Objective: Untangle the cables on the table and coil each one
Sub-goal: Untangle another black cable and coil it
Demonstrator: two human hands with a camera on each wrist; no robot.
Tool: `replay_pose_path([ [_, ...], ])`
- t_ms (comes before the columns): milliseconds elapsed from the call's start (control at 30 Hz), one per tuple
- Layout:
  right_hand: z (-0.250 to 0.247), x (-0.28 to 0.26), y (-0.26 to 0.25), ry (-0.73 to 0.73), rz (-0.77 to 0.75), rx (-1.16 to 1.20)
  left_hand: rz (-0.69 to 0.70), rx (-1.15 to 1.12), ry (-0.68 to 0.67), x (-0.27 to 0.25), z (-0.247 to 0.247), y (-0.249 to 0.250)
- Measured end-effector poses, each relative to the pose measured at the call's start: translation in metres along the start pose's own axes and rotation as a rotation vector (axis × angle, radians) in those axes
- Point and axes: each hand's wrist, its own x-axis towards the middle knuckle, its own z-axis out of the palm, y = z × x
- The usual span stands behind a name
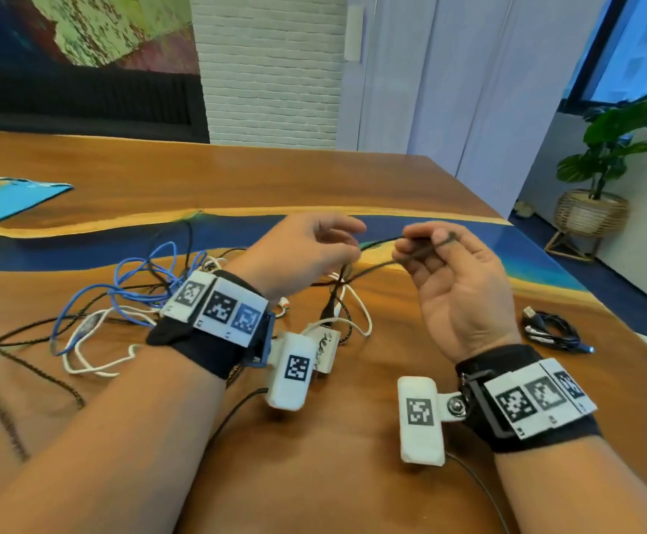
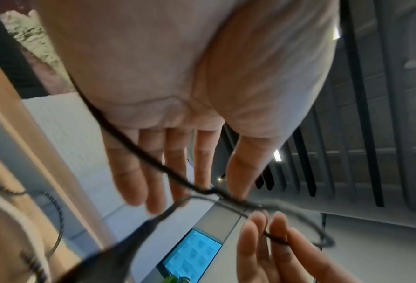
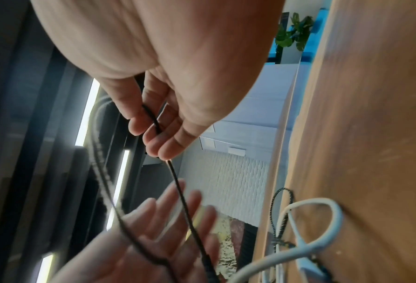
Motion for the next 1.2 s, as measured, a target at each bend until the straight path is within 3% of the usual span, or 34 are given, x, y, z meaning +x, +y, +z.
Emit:
replay_pose_path([
  [133,0.003,-0.002,-0.016,-0.007,0.016,0.219,-0.114,0.049,-0.247,-0.004,0.011,-0.005],
  [200,0.004,-0.004,-0.027,0.021,0.016,0.269,-0.087,0.088,-0.254,-0.005,0.01,-0.005],
  [267,0.002,-0.004,-0.032,0.08,0.02,0.266,-0.058,0.078,-0.171,-0.005,0.007,-0.004],
  [367,0.0,-0.001,-0.032,0.123,0.069,0.149,0.029,-0.059,0.07,-0.002,0.002,-0.002],
  [500,-0.009,0.001,-0.033,-0.052,0.319,-0.149,0.125,-0.309,0.422,0.007,-0.006,-0.004],
  [567,-0.014,0.0,-0.033,-0.129,0.381,-0.307,0.132,-0.358,0.506,0.007,-0.016,-0.002],
  [633,-0.02,0.004,-0.034,-0.046,0.327,-0.387,0.086,-0.411,0.529,0.005,-0.028,-0.002],
  [767,-0.03,0.014,-0.037,0.32,0.135,-0.3,-0.007,-0.666,0.367,-0.002,-0.039,0.001],
  [833,-0.03,0.015,-0.034,0.383,0.137,-0.206,-0.066,-0.755,0.286,-0.004,-0.034,0.003],
  [933,-0.027,0.012,-0.029,0.348,0.208,-0.136,-0.111,-0.776,0.24,-0.004,-0.027,0.005],
  [1033,-0.028,0.011,-0.027,0.351,0.201,-0.332,-0.073,-0.617,0.2,-0.003,-0.021,0.001],
  [1133,-0.024,0.009,-0.027,0.305,0.066,-0.64,-0.022,-0.438,0.12,-0.005,-0.007,0.001],
  [1200,-0.017,0.006,-0.027,0.185,-0.09,-0.737,-0.007,-0.344,0.058,-0.006,0.006,0.003],
])
